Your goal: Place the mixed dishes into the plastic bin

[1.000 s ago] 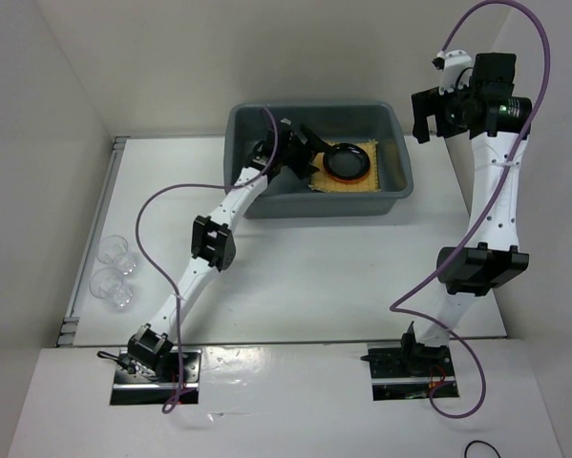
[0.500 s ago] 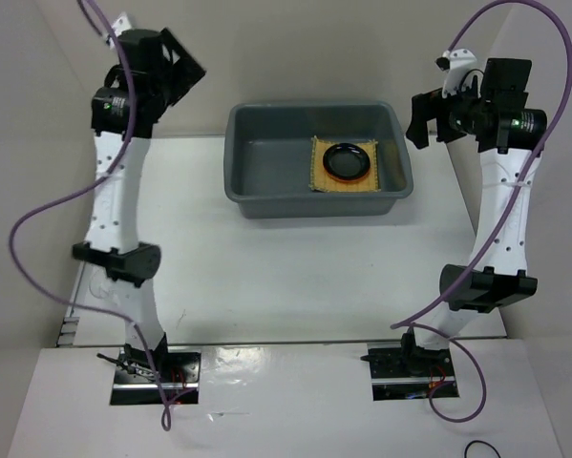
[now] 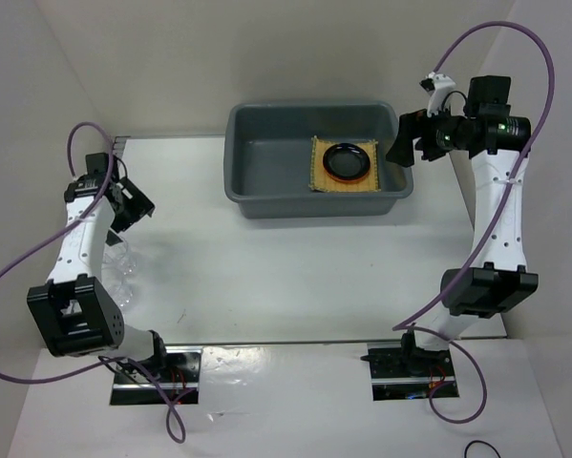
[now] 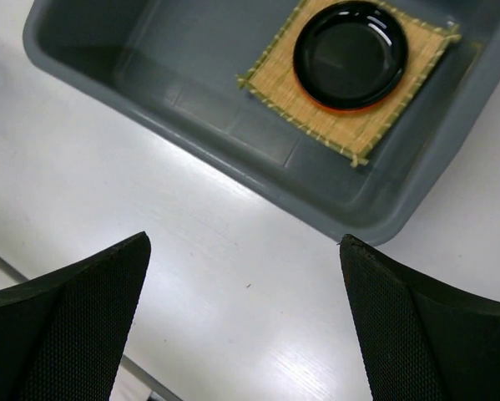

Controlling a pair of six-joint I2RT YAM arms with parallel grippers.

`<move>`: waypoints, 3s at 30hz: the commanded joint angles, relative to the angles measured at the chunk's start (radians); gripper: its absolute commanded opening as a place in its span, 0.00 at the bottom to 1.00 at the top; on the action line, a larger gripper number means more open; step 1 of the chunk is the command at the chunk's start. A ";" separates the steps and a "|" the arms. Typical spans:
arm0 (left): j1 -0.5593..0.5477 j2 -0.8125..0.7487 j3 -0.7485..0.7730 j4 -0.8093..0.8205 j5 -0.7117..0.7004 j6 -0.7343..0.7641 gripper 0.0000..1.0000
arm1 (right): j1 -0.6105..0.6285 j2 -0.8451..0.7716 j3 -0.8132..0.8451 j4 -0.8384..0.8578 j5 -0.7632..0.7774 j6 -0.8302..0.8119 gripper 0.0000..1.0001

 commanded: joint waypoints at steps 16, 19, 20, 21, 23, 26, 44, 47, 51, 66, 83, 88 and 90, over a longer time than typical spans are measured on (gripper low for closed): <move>0.127 0.181 -0.115 0.165 -0.012 0.138 1.00 | -0.001 -0.253 -0.100 -0.042 0.016 0.019 0.98; 0.136 0.203 -0.124 0.199 0.054 0.181 0.58 | -0.001 -0.243 -0.080 -0.052 0.025 0.019 0.98; 0.136 0.214 -0.124 0.199 0.054 0.181 0.37 | -0.001 -0.234 -0.071 -0.052 0.025 0.028 0.98; 0.136 0.224 -0.124 0.199 0.054 0.181 0.02 | -0.001 -0.224 -0.062 -0.052 0.025 0.028 0.98; 0.145 0.258 -0.091 0.199 0.066 0.190 0.00 | -0.001 -0.224 -0.062 -0.052 0.025 0.028 0.98; 0.145 0.280 -0.029 0.169 0.091 0.164 0.00 | -0.001 -0.214 -0.053 -0.052 0.035 0.028 0.98; -0.382 0.410 0.753 0.358 0.561 0.395 0.00 | -0.001 -0.214 -0.115 0.001 0.057 0.029 0.98; -0.513 0.649 1.004 0.094 0.419 0.518 0.00 | -0.001 -0.214 -0.135 0.001 0.058 0.029 0.98; -0.606 0.783 1.135 0.006 0.244 0.523 0.00 | -0.001 -0.223 -0.145 0.010 0.080 0.019 0.98; -0.737 0.942 1.075 -0.046 0.126 0.552 0.30 | -0.001 -0.283 -0.221 0.010 0.111 0.009 0.98; -0.670 0.610 1.263 -0.092 -0.578 0.338 1.00 | -0.001 -0.292 -0.261 0.020 0.111 0.009 0.98; -0.447 0.515 1.131 -0.390 -0.594 -0.153 1.00 | -0.001 -0.301 -0.261 0.020 0.102 0.009 0.98; -0.314 0.403 0.807 -0.358 -0.513 -0.273 1.00 | -0.001 -0.310 -0.272 0.020 0.102 0.009 0.98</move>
